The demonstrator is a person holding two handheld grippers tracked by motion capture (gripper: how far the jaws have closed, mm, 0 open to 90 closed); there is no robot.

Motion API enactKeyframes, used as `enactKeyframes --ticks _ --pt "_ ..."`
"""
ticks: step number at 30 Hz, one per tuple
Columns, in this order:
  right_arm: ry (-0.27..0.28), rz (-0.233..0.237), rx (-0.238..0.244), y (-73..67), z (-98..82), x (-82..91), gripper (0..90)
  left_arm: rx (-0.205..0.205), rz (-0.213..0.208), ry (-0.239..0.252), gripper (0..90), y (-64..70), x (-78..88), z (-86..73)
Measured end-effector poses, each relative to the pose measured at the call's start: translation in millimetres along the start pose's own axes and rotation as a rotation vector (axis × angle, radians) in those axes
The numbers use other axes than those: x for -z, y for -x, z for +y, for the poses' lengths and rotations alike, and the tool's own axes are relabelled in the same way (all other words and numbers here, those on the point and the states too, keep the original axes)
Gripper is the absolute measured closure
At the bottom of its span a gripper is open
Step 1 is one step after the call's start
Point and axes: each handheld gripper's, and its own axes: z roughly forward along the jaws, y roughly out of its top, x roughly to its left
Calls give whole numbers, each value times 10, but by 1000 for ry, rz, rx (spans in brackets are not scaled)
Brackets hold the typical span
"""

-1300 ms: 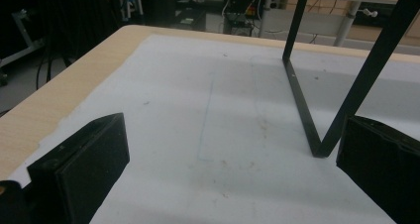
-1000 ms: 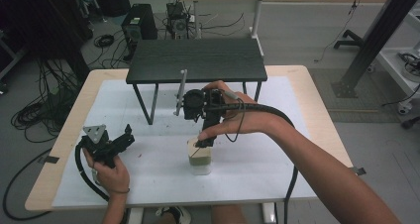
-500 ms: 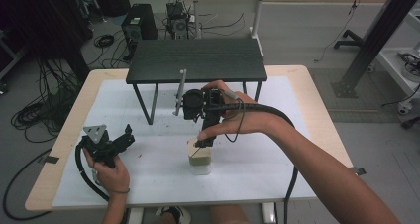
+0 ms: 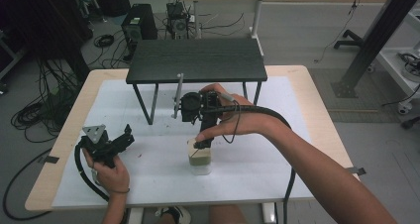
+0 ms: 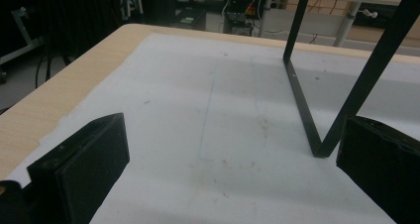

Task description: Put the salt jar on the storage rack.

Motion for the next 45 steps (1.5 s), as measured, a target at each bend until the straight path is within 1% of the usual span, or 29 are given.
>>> enactKeyframes --ticks 10,18,29,32,45 --pt "-6 7 11 24 10 -124 50 -6 1 -6 3 3 -3 -1" --pt "-14 27 2 26 -37 -283 51 -10 0 -9 2 10 -6 -2" --pt "-16 43 -10 44 -74 -395 50 -12 2 -11 2 11 -9 -3" --pt "-17 46 -7 47 -82 -429 50 -12 1 -10 2 12 -9 -3" --pt "-25 84 -16 22 -111 -618 50 -15 3 -12 2 16 -10 -3"
